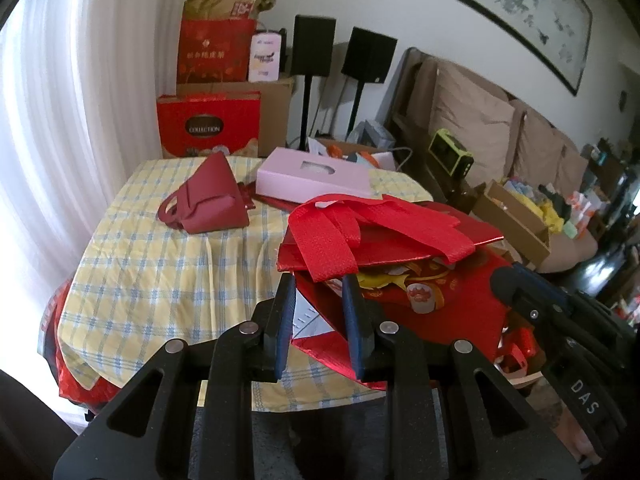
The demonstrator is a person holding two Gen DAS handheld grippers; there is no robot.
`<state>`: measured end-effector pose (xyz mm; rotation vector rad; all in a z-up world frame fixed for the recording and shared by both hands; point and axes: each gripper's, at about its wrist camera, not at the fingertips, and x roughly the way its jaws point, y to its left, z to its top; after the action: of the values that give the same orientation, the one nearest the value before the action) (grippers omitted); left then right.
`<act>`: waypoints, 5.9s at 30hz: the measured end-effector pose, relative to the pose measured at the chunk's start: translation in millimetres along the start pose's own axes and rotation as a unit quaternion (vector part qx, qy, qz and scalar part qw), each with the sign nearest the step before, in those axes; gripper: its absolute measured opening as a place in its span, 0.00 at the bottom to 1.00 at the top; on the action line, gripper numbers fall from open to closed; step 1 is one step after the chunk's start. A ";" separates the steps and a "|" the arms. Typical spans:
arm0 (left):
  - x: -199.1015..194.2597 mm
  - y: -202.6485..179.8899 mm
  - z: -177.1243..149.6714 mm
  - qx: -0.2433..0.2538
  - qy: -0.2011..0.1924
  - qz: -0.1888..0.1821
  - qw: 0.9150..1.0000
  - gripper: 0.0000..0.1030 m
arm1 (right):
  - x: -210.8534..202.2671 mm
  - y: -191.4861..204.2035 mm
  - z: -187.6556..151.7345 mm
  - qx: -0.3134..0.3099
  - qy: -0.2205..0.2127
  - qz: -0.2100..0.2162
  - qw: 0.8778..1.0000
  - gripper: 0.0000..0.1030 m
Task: Organize objects
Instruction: 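Carry the red printed bag with both grippers away from the table, then hold the red bag with both grippers above the cardboard box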
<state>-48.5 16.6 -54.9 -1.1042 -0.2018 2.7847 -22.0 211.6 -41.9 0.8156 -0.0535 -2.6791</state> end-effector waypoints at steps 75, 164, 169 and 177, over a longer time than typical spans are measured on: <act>-147.6 -86.5 5.6 0.073 -0.150 -0.018 0.986 0.21 | -165.3 -7.8 13.3 0.010 -0.126 -0.008 0.992 0.16; -185.8 -258.2 4.4 0.149 -0.240 -0.066 0.957 0.23 | -278.0 -100.8 2.9 0.050 -0.213 -0.111 0.969 0.16; -182.5 -265.2 1.2 0.152 -0.241 -0.066 0.956 0.23 | -273.0 -108.2 -2.4 0.051 -0.204 -0.112 0.971 0.16; -182.7 -273.9 1.4 0.154 -0.248 -0.066 0.954 0.28 | -271.4 -116.2 1.3 0.049 -0.203 -0.111 0.972 0.17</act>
<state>104.0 252.8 116.4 -0.3012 0.1062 2.7860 152.6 410.6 88.8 0.3005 -0.2048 -3.0355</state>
